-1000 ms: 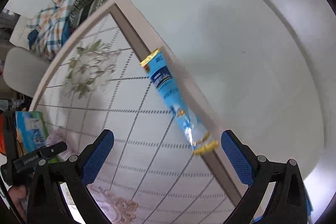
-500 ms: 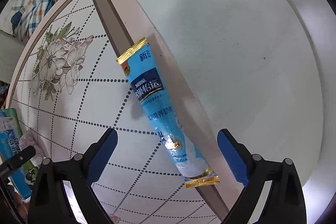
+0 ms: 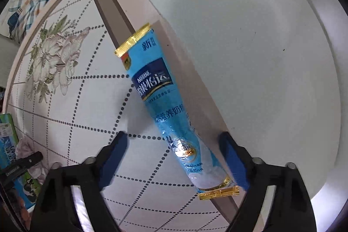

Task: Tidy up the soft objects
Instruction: 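Grasp the lilac cloth with left tool while right tool grasps blue Nestle tube, then place the cloth and tube into the box and open both tools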

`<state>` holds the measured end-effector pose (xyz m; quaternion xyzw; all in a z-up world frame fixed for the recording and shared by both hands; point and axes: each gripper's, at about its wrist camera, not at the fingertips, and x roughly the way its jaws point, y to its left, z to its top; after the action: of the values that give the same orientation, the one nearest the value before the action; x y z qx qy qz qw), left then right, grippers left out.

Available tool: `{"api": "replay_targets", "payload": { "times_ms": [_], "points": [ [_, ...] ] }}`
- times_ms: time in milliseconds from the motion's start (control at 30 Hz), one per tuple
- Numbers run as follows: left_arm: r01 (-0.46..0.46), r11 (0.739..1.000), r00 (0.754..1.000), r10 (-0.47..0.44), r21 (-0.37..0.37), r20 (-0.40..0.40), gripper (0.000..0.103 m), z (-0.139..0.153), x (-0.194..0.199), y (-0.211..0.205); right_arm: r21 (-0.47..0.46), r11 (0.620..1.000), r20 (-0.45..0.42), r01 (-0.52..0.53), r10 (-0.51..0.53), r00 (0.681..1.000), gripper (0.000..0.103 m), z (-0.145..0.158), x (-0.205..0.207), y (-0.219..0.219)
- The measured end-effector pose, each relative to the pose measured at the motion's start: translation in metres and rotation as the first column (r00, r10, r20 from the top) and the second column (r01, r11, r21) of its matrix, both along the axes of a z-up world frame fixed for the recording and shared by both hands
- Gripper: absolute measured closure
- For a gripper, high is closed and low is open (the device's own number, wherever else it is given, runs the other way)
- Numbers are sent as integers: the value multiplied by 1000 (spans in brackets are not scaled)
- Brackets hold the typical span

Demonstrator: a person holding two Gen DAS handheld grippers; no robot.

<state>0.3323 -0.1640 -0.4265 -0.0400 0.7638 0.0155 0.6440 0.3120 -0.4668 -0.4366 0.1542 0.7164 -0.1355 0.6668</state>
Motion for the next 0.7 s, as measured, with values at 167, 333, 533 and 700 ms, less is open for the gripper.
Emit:
{"api": "replay_targets", "payload": {
  "times_ms": [167,333,533,700],
  "points": [
    [37,999,999,-37,-10,19,67,7,-10,-9,-56,998,23,-40,41,999,77,7,-6,8],
    [91,994,994,-87,-65,71,67,27,-32,-19,37,999,10,-16,15,1000,86,8,-16,17],
    [158,973,980,-135,-166,144,67,81,-63,-14,158,987,79,-33,21,997,87,47,-36,49],
    [187,959,966,-140,-211,218,67,137,-66,16,236,964,177,-125,84,981,87,103,-44,109]
  ]
}}
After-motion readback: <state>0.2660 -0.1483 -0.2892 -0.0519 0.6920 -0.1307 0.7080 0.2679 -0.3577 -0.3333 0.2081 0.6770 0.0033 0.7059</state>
